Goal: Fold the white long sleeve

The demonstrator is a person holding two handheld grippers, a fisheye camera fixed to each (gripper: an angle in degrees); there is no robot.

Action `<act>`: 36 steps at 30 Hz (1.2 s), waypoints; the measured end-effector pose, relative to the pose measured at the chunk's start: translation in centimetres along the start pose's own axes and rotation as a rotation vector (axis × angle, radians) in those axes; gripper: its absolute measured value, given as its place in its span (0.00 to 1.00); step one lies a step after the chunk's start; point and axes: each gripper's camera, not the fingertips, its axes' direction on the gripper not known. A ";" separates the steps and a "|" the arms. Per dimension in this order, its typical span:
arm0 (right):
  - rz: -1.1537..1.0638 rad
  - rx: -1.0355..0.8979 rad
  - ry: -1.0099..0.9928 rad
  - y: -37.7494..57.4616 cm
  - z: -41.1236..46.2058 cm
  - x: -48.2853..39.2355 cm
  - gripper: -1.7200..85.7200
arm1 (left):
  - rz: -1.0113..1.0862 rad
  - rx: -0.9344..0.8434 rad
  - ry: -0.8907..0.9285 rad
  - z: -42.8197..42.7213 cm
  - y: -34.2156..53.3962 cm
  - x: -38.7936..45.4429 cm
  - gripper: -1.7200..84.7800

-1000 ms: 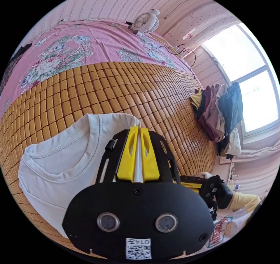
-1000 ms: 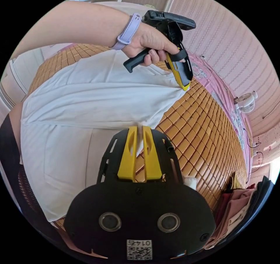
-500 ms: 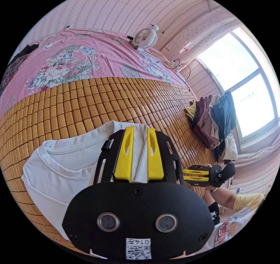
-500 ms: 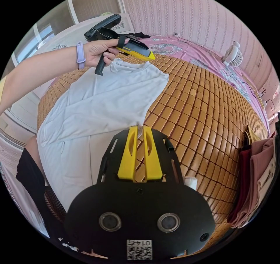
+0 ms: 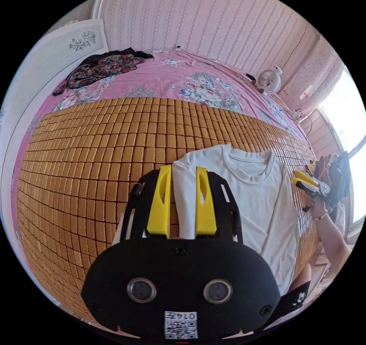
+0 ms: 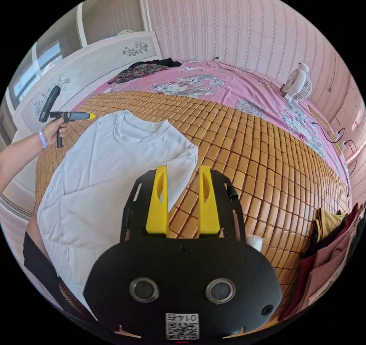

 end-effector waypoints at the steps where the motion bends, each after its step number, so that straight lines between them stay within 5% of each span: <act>1: 0.047 -0.006 0.013 -0.5 0.8 0.3 0.15 | -0.006 -0.015 0.030 0.8 0.4 -0.5 0.14; 7: 0.127 -0.066 -0.008 -2.0 2.9 1.2 0.06 | -0.042 -0.133 0.042 2.6 1.9 -1.9 0.04; 22: -0.021 0.260 -0.258 5.6 -17.5 -2.9 0.04 | 0.110 0.217 0.314 -13.8 16.8 -5.2 0.01; 25: -0.085 0.182 -0.312 11.5 -20.5 -6.6 0.05 | 0.166 0.205 0.315 -17.0 25.0 -5.8 0.02; 32: -0.007 -0.180 -0.344 25.1 -16.8 -13.1 0.09 | -0.196 0.021 0.319 -15.7 46.3 -11.5 0.06; 36: -0.003 -0.226 -0.284 26.3 -16.4 -15.9 0.10 | -0.226 0.001 0.352 -15.6 50.2 -11.6 0.05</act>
